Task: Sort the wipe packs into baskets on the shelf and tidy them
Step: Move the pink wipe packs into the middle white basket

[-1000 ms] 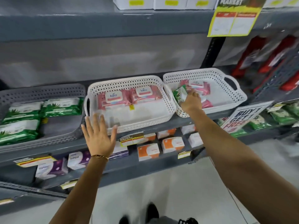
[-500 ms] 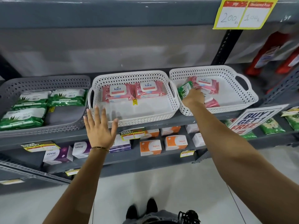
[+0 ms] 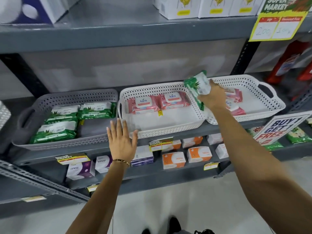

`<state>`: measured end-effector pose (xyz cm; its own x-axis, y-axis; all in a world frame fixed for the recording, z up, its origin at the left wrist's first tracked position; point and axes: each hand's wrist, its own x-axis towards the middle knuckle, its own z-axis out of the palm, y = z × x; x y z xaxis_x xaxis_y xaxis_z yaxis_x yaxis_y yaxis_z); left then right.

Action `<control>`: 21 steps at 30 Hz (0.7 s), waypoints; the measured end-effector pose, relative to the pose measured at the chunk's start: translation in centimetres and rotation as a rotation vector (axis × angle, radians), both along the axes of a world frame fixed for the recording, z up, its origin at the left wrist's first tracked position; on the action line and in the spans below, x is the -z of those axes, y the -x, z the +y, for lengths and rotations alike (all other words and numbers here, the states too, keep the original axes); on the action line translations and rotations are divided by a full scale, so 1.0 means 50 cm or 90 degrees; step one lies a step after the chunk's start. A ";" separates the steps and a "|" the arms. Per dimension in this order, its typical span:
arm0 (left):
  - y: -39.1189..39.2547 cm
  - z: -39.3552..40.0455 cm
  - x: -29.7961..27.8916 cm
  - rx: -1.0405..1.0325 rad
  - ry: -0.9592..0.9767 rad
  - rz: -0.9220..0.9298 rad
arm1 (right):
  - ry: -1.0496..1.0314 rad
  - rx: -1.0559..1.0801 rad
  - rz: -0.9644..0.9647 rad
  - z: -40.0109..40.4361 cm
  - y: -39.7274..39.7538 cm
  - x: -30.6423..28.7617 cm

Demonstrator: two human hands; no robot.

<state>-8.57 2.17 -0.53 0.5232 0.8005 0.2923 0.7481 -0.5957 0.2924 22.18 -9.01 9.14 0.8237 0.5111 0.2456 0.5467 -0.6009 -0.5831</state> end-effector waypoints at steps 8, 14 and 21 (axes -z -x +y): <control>0.172 0.079 -0.006 -0.052 0.001 0.005 | 0.041 -0.384 0.192 0.201 0.266 0.020; 0.274 0.117 -0.001 -0.057 0.003 0.038 | 0.074 -0.479 0.120 0.337 0.413 0.019; 0.274 0.122 0.013 -0.035 -0.003 0.046 | 0.258 -0.594 0.047 0.435 0.486 0.029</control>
